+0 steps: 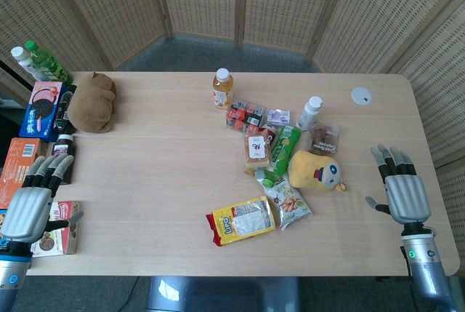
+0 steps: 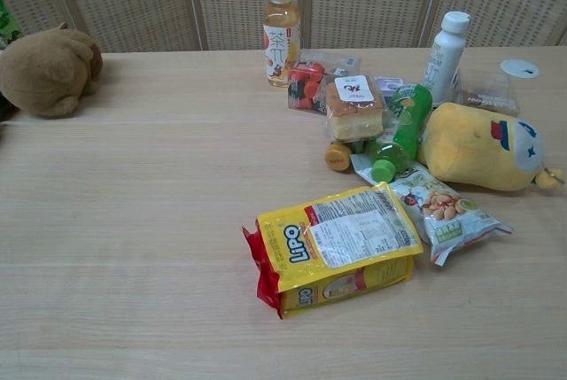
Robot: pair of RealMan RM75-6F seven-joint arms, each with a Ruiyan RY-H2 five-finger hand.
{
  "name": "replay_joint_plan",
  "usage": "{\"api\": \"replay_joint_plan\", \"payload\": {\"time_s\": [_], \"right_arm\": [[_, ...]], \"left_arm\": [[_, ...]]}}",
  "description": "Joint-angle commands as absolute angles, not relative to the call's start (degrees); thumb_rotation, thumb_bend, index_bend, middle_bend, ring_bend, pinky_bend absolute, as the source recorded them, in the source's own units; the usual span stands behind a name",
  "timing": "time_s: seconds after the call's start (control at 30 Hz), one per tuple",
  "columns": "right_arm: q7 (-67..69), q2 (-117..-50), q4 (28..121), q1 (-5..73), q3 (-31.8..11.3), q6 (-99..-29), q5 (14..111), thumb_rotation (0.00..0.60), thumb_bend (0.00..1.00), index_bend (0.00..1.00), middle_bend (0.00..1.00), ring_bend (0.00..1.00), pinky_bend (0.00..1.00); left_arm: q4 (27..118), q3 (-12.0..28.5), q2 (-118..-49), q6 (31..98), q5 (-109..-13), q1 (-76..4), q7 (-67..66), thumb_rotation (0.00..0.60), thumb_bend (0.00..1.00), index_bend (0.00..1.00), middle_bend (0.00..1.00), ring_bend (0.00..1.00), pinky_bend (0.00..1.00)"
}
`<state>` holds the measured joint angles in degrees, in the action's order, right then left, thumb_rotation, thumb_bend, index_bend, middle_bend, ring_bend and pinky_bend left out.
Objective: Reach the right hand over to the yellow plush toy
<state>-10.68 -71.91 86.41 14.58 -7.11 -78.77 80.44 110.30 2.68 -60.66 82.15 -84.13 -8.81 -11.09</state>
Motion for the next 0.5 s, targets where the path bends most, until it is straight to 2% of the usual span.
{"api": "replay_joint_plan", "payload": {"time_s": [0.03, 0.5], "right_arm": [[-10.7, -72.2, 86.5, 14.5, -7.3, -79.0, 80.2, 0.600, 0.00, 0.00, 0.00, 0.00, 0.00], [-10.5, -73.1, 88.7, 14.7, -6.7, -78.9, 81.7, 0.600, 0.00, 0.00, 0.00, 0.00, 0.00]], "left_arm": [[110.0, 2.8, -60.9, 82.0, -84.3, -9.0, -10.8, 0.600, 0.04, 0.00, 0.00, 0.00, 0.00], [109.5, 2.7, -60.0, 82.4, -86.4, -9.1, -7.9, 0.600, 0.05, 0.00, 0.00, 0.00, 0.00]]}}
